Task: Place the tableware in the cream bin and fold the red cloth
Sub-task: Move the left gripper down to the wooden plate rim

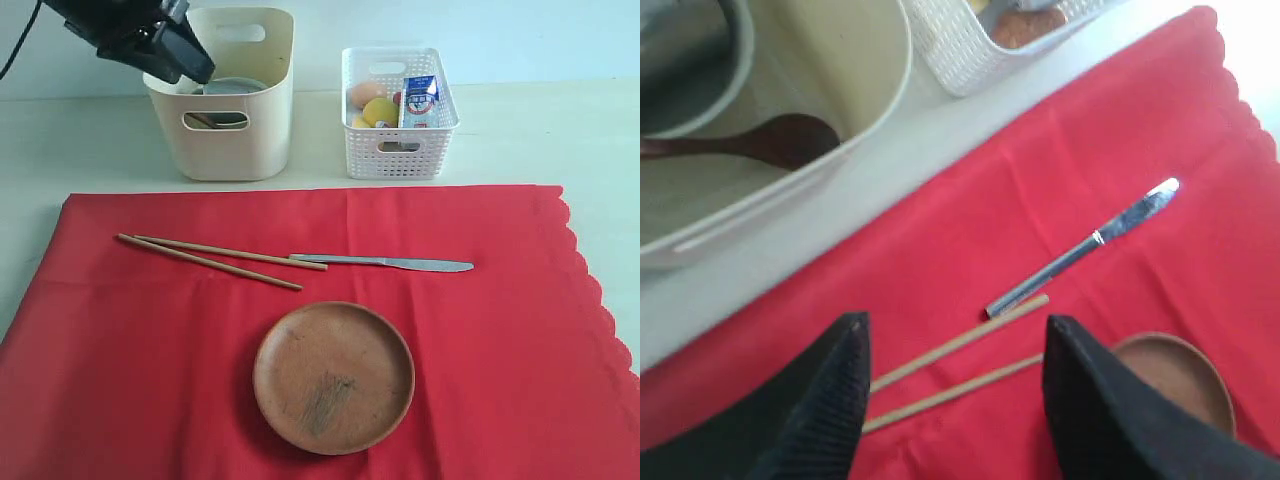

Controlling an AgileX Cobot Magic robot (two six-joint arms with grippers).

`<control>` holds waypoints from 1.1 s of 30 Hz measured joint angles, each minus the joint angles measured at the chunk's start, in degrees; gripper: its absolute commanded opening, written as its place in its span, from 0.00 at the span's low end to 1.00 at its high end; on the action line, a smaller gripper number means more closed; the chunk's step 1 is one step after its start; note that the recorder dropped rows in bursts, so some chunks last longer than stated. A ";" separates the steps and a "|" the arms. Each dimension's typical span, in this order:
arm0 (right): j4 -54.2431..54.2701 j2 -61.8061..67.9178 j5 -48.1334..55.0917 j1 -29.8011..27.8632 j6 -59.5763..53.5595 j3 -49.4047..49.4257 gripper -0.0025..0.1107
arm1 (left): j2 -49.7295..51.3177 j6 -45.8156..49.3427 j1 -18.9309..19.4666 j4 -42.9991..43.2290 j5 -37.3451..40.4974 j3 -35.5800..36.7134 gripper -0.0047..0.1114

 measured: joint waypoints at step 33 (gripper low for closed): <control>5.68 6.06 2.38 0.00 -4.27 7.07 0.02 | -9.19 0.41 -0.38 -8.96 -3.39 40.38 0.48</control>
